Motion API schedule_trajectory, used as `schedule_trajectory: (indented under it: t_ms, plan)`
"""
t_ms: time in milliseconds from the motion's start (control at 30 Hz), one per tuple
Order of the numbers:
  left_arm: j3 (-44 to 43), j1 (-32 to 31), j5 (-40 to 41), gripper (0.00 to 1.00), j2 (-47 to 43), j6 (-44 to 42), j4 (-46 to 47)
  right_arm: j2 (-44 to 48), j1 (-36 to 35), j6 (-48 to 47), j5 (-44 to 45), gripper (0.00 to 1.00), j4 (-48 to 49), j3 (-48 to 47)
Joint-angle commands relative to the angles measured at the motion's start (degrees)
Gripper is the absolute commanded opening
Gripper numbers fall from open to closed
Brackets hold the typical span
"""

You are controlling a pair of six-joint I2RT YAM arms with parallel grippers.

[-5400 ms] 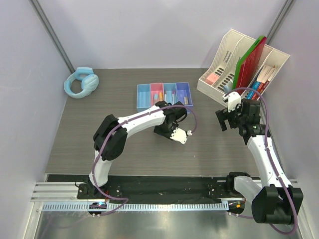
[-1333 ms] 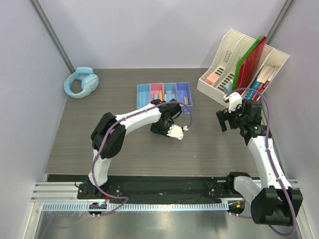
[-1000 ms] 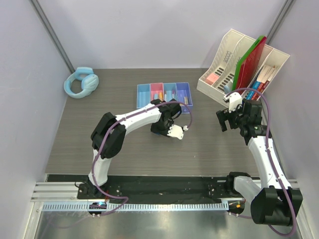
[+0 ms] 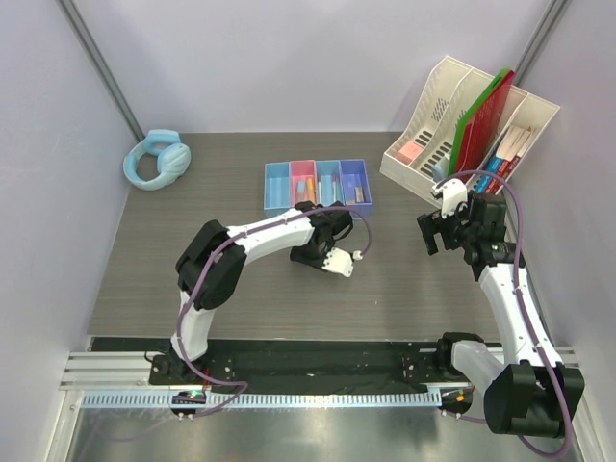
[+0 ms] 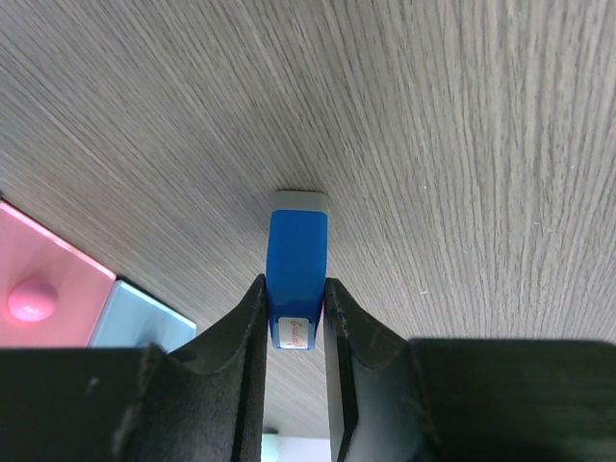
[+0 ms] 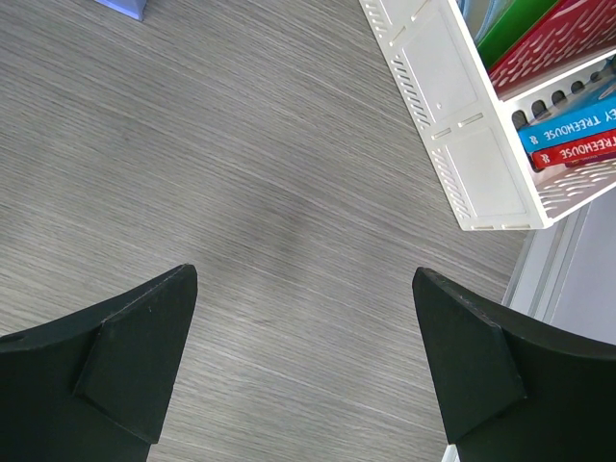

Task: Sort the stationery into containers
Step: Pick up the stationery from the center of the board, then place the stationery in the storage box.

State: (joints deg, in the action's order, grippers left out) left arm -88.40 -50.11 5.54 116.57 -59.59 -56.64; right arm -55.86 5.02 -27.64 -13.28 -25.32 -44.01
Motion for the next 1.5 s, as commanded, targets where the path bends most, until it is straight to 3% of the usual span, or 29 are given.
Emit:
schedule_trajectory:
  t_ms: [0,233,467,800,933,1067,1300,1467]
  plan:
    - [4.2,-0.8,-3.8,0.0,3.6,2.4,2.3,1.3,0.3,0.6,-0.9,1.0,1.1,-0.8]
    - [1.1,-0.8,-4.8,0.0,1.4,4.2,2.1,1.4,0.3,0.7,-0.8,1.0,1.1,-0.9]
    - [-8.8,0.3,-5.1,0.0,-5.1,6.4,0.7,0.6,0.3,0.7,-1.0,1.0,0.9,-1.3]
    - [-20.0,7.9,2.4,0.0,-6.7,-2.4,-7.4,0.8,0.3,1.1,-0.9,1.0,0.6,-1.6]
    - [-29.6,12.4,4.1,0.0,-3.6,-4.6,-11.6,0.7,0.3,1.2,-1.0,1.0,0.7,-1.8]
    - [-40.9,17.1,2.1,0.0,2.6,-1.4,-13.1,0.8,0.3,1.1,-0.9,1.0,0.6,-1.7]
    - [-47.2,23.6,-1.8,0.0,10.0,6.2,-10.9,1.2,0.3,1.1,-0.8,1.0,0.7,-1.4]
    - [-46.6,26.0,-7.6,0.0,12.8,10.3,-9.4,1.2,0.4,0.8,-0.9,1.0,0.7,-1.3]
